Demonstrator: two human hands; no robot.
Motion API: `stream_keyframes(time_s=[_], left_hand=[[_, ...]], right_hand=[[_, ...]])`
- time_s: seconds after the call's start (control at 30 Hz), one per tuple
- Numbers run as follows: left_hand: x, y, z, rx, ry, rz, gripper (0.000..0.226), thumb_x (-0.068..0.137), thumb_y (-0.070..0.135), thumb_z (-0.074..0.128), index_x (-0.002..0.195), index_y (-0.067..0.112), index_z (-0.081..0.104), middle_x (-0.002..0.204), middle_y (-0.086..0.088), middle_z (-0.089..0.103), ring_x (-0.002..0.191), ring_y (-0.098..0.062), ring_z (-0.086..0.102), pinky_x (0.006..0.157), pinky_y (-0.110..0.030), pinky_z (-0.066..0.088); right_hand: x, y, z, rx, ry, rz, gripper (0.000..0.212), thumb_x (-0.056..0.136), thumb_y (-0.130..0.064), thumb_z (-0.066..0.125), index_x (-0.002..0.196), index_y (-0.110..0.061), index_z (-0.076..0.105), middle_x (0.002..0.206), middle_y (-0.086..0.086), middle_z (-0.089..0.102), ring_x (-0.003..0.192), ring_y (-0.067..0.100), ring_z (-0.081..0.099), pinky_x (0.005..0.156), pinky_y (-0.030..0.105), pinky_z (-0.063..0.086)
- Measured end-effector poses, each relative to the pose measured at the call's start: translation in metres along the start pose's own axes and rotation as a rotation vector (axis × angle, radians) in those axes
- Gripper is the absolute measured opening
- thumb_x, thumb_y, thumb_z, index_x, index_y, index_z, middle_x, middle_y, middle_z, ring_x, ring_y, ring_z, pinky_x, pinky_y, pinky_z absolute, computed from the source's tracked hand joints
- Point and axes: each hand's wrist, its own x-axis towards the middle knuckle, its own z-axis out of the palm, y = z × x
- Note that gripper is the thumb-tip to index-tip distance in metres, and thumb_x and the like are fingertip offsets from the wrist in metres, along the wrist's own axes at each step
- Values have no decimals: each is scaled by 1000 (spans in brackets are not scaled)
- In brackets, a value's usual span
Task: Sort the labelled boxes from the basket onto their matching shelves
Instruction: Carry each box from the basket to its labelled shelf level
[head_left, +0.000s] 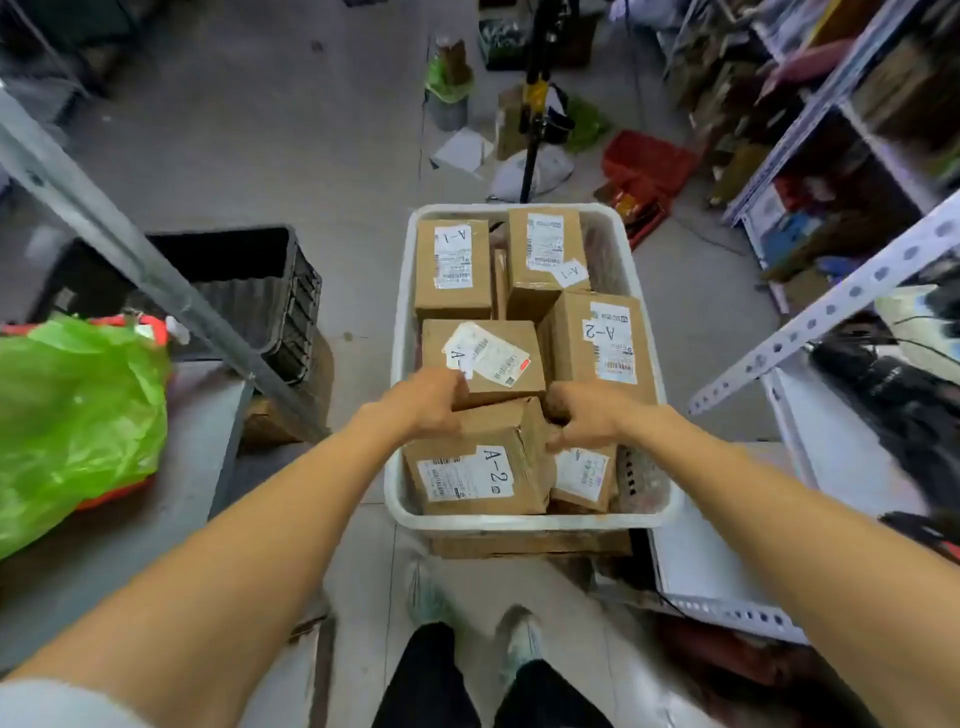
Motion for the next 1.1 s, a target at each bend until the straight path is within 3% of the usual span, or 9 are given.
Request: stream_keyframes(time_s=[0.17,0.27,0.37,0.47,0.57,0.77,0.93,1.0,1.1], left_hand=[[36,-12,33,29,-21,105,71,74,24,76,134,15,41,131,-4,53,115,-24,53,95,-38,47],[48,-24,57,68,-45,101,87,69,29,79,141,16,31,134,-6,43,120,-27,48,97,-47,46],[57,-35,72,122,-56,122,84,69,34,78,138,19,34,127,-6,43,113,-27,51,90,-48,49],[66,-42,77,14,-5,116,77,68,30,78,134,22,39,124,-3,45,112,-25,50,90,-48,49],[69,-40,76,-20,28,100,71,69,27,78,130,24,42,125,-1,44,114,-21,47,91,-45,49],[62,-34,51,-72,12,98,74,71,22,80,133,18,41,130,-1,43,114,-23,50,95,-36,45],[51,-21,6,-180,-20,96,118,54,43,90,148,31,20,150,0,29,134,-23,36,109,-40,37],[49,-10,-17,-246,-47,134,135,49,42,93,150,34,5,156,0,21,140,-22,28,115,-41,28],[45,9,-51,-370,-69,182,145,49,33,94,147,44,-12,151,0,30,134,-22,38,113,-45,32]], right_hand=[[42,6,34,58,-34,76,65,73,-36,77,123,-10,45,121,9,59,105,27,57,82,35,49],[60,9,54,169,-36,116,88,64,-33,85,132,-8,35,128,11,52,114,27,53,90,36,47],[75,11,73,262,-84,179,113,56,-31,90,142,-6,21,136,11,43,124,28,45,102,40,43],[81,16,83,456,-86,227,125,49,-26,93,145,-13,15,137,5,41,125,25,44,102,37,43],[79,23,86,537,-19,210,115,41,-33,92,134,-20,26,127,-2,48,117,20,49,94,35,47],[70,19,50,453,62,114,107,40,-37,91,127,-20,31,120,-1,51,109,23,52,88,36,45],[56,12,-35,244,72,-49,116,33,-45,86,134,-26,31,124,-2,49,110,21,52,92,44,48],[49,4,-72,195,57,-114,117,31,-46,82,136,-27,32,125,-4,50,111,19,51,94,45,47],[35,-7,-122,189,137,-176,116,30,-40,80,137,-28,38,125,-7,50,111,15,49,94,40,46]])
